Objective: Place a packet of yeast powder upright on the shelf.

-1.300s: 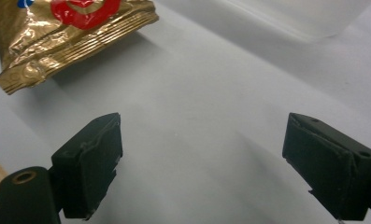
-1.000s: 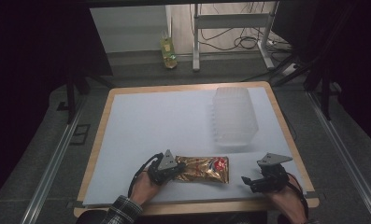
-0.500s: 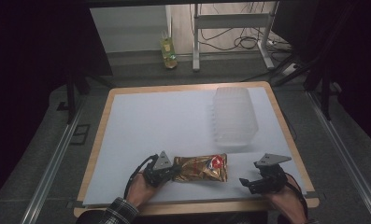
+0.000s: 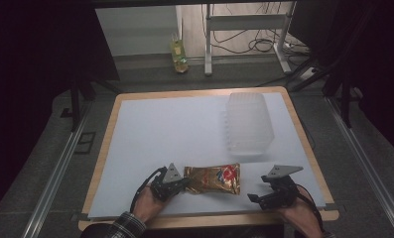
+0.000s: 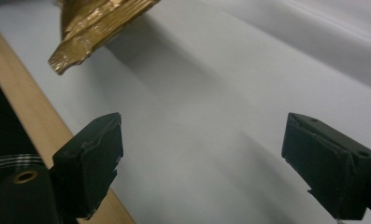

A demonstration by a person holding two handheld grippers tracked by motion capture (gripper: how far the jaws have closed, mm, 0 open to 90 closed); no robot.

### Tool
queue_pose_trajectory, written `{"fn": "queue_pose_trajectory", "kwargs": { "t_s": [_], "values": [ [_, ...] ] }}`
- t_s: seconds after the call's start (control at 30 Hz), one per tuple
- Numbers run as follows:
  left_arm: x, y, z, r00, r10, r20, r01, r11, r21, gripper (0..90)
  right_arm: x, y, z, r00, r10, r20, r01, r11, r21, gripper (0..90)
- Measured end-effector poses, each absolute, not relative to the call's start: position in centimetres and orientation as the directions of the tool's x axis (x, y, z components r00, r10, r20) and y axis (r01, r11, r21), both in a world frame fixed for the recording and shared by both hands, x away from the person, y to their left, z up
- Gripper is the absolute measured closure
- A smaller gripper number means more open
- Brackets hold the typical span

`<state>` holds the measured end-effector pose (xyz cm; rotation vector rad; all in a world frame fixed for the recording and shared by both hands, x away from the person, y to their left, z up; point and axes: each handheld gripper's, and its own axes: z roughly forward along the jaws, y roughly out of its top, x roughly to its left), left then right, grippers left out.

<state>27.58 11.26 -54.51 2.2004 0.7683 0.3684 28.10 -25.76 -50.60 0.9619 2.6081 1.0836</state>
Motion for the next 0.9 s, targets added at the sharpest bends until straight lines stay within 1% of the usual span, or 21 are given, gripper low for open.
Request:
{"fn": "queue_pose_trajectory", "kwargs": {
  "t_s": [0.1, 0.13, 0.2, 0.23, 0.3, 0.43, 0.6, 0.7, 0.9],
  "values": [
    [27.6, 11.3, -54.5, 0.777, 0.629, 0.011, 0.413, -0.523, 0.746, 89.9, 28.1, -25.3, -50.5, -0.789, 0.603, 0.121, 0.505, 0.523, 0.687, 12.8],
    [27.6, 11.3, -54.6, 0.775, 0.632, 0.006, 0.417, -0.519, 0.746, 89.9, 28.3, -24.9, -50.4, -0.793, 0.588, 0.158, 0.515, 0.51, 0.689, 12.7],
    [27.6, 11.4, -54.6, 0.775, 0.632, 0.003, 0.419, -0.517, 0.747, 89.9, 28.3, -24.8, -50.4, -0.795, 0.584, 0.167, 0.517, 0.507, 0.689, 12.7],
    [27.6, 11.4, -54.6, 0.775, 0.632, 0.001, 0.42, -0.515, 0.747, 89.9, 28.5, -24.3, -50.4, -0.801, 0.566, 0.195, 0.522, 0.502, 0.69, 12.8],
    [27.7, 11.4, -54.6, 0.773, 0.634, -0.006, 0.424, -0.51, 0.749, 89.9, 28.6, -23.8, -50.4, -0.805, 0.556, 0.209, 0.525, 0.5, 0.689, 12.7],
    [27.5, 11.3, -54.6, 0.772, 0.635, 0.016, 0.413, -0.521, 0.747, 89.9, 28.5, -23.1, -50.1, -0.812, 0.536, 0.231, 0.527, 0.505, 0.683, 12.7],
    [27.5, 11.4, -54.6, 0.771, 0.636, 0.011, 0.417, -0.518, 0.747, 89.9, 28.2, -22.7, -49.7, -0.814, 0.525, 0.248, 0.531, 0.502, 0.683, 12.8],
    [27.5, 11.3, -54.6, 0.77, 0.638, 0.012, 0.417, -0.517, 0.747, 89.9, 28.8, -22.3, -49.7, -0.804, 0.525, 0.279, 0.552, 0.485, 0.678, 12.7],
    [27.3, 11.3, -54.6, 0.769, 0.639, 0.012, 0.418, -0.517, 0.747, 89.9, 29.6, -21.2, -49.6, -0.796, 0.532, 0.288, 0.567, 0.49, 0.661, 13.0]
  ]
}}
